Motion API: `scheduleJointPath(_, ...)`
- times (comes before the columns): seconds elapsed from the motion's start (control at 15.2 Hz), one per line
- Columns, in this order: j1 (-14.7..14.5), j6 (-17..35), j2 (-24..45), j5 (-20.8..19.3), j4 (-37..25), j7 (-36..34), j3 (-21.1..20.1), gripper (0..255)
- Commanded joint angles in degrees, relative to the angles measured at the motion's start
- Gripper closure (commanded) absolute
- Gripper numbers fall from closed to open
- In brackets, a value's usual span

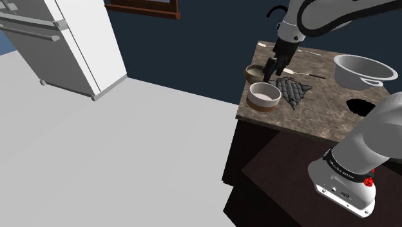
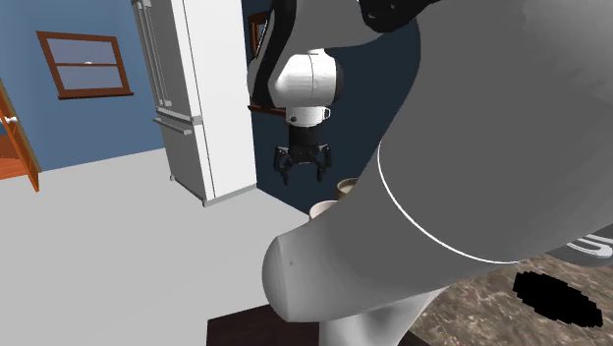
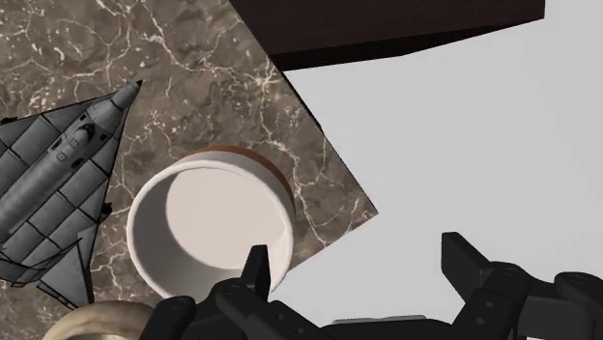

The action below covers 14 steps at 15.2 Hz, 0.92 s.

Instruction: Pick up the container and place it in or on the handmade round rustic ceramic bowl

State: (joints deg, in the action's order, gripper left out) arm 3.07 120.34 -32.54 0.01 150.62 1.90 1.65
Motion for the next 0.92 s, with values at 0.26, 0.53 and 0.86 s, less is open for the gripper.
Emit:
scheduleJointPath(0.26, 1.1, 13.7, 11.2, -1.1, 2.0, 2.7, 2.1, 0)
scheduleJointPath(0.53, 1.5, 22.6, 20.4, -1.1, 1.4, 4.7, 3.4, 0)
scheduleJointPath(0.86, 1.5, 28.8, 26.8, -0.4, 1.1, 6.0, 4.0, 0)
